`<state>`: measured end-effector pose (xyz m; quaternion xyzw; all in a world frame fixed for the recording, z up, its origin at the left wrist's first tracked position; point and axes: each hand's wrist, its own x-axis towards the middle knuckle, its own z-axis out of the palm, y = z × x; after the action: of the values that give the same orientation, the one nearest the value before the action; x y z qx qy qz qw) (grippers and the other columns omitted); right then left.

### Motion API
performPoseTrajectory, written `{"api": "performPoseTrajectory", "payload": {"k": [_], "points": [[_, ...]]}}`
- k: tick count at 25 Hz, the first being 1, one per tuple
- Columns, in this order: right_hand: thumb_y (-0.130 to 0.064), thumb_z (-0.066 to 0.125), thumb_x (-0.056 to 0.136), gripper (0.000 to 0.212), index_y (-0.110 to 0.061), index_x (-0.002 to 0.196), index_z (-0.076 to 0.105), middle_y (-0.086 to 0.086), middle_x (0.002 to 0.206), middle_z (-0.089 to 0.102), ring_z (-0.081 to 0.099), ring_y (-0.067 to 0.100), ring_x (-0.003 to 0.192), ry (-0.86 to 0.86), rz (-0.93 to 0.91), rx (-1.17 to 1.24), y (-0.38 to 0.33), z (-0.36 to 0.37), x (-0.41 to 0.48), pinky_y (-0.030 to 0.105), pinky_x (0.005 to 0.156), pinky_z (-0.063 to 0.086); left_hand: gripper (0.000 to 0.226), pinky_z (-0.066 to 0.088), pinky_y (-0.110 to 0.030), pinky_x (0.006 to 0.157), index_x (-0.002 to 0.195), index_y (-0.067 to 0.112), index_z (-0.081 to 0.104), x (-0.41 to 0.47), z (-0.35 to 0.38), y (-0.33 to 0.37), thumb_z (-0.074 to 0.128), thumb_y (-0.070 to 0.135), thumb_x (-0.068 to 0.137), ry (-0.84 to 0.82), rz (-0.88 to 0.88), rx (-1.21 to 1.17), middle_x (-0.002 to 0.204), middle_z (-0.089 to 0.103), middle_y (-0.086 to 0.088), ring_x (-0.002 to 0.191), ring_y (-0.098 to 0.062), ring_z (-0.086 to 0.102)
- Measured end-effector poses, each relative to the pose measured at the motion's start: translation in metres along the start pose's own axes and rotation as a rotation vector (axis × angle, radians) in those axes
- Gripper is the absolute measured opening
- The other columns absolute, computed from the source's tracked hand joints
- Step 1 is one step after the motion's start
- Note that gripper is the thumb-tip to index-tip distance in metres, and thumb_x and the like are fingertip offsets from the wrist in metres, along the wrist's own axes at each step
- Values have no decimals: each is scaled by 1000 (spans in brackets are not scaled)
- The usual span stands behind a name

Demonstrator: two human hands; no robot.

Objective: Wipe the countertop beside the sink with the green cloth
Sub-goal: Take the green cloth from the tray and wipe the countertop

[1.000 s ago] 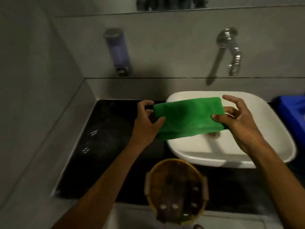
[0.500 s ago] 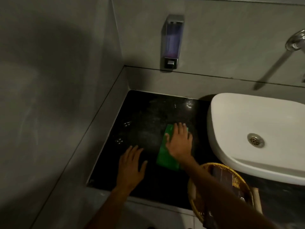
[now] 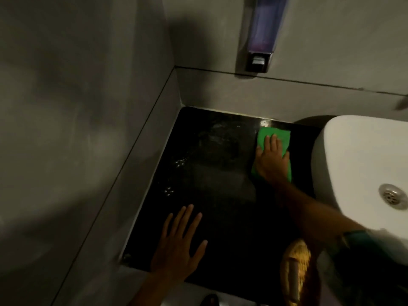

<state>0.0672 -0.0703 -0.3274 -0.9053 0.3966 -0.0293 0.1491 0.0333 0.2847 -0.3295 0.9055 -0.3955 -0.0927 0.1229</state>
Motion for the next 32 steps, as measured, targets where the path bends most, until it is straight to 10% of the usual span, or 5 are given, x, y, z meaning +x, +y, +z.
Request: {"api": "performPoseTrajectory", "payload": {"k": [10, 16, 27, 32], "points": [[-38, 29, 100, 55, -25, 152, 19, -1, 163, 14, 12, 16, 150, -206, -713, -186, -139, 39, -28, 51, 116, 18, 67, 16, -45, 118, 150, 31, 21, -1, 0, 1, 33, 62, 91, 19, -8, 19, 163, 14, 3, 150, -13, 6], [-43, 25, 97, 53, -32, 149, 25, -4, 161, 21, 22, 15, 147, -210, -1049, -241, -100, 34, -89, 46, 114, 24, 72, 17, -42, 120, 148, 19, 27, -8, -3, 4, 33, 61, 90, 74, -120, 32, 161, 19, -4, 149, -17, 12], [-29, 34, 101, 51, -19, 151, 26, 13, 161, 20, 17, 27, 148, -14, -263, -137, -29, -6, 5, 55, 115, 20, 83, 14, -47, 120, 152, 22, 15, -3, 2, 1, 34, 67, 85, 51, -156, -1, 163, 11, -1, 150, -16, 4], [-31, 32, 101, 49, -25, 150, 26, 3, 161, 22, 18, 22, 149, -115, -570, -185, -100, 22, 1, 53, 115, 18, 81, 12, -46, 121, 151, 22, 19, -2, 5, -2, 38, 65, 85, 81, -141, -7, 162, 14, -1, 150, -16, 5]]}}
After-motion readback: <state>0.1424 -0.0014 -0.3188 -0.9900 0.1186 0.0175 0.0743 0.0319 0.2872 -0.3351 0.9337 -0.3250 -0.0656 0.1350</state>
